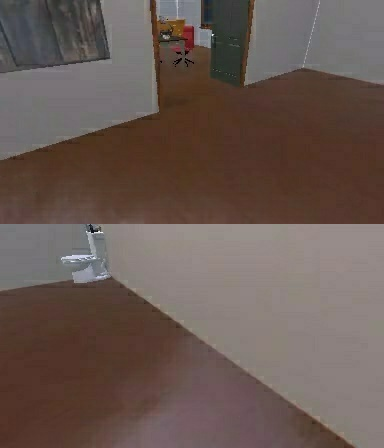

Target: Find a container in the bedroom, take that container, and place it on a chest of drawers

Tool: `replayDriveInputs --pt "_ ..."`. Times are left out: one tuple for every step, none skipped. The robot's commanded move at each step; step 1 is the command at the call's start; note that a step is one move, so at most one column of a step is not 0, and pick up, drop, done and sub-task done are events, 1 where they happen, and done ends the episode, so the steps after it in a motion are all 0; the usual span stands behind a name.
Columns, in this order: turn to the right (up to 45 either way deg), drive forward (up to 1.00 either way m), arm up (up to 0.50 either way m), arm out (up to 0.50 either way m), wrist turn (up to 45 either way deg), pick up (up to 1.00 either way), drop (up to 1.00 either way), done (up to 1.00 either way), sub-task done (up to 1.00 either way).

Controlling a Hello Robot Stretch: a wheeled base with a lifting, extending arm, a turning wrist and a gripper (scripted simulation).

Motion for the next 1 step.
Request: replayDriveInputs --pt "0.0 1.00 0.00 0.00 0.0 0.00 0.00 0.00 0.00"
